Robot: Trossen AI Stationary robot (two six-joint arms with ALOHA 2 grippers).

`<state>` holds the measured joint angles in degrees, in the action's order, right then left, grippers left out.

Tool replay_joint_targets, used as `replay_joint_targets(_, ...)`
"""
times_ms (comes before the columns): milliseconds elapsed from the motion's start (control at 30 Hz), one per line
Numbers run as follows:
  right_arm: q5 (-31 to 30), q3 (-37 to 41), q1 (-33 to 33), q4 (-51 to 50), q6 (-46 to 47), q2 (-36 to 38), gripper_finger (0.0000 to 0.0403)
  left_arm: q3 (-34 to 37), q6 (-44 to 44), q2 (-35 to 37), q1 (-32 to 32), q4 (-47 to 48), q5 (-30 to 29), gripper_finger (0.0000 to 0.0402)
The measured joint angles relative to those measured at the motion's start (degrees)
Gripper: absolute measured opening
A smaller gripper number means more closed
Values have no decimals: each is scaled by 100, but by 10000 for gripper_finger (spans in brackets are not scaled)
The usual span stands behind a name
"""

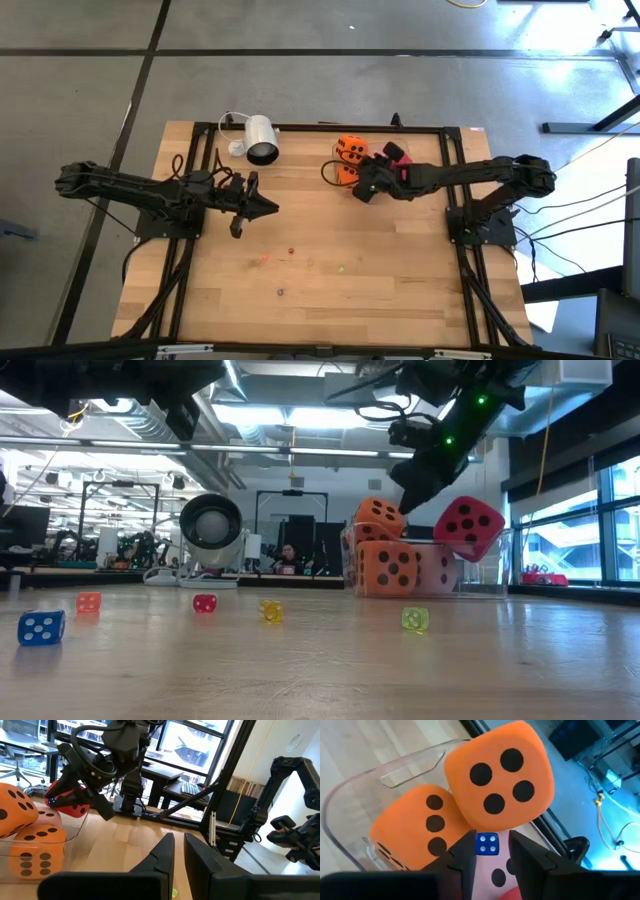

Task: Pick & Place Dice
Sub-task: Put the top small blue die into the transparent bin

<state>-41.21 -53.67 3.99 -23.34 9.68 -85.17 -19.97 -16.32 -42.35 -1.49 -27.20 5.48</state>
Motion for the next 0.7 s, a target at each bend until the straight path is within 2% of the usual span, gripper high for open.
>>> replay_joint_targets(233,124,0,49,21,17,0,148,0,0,0,1,0,4,32)
replay_joint_targets(533,205,0,48,18,52,2,157,0,2,0,0,0,7,31)
replay_joint_targets(700,775,0,134,21,335,2,157,0,2,0,0,-2,7,31)
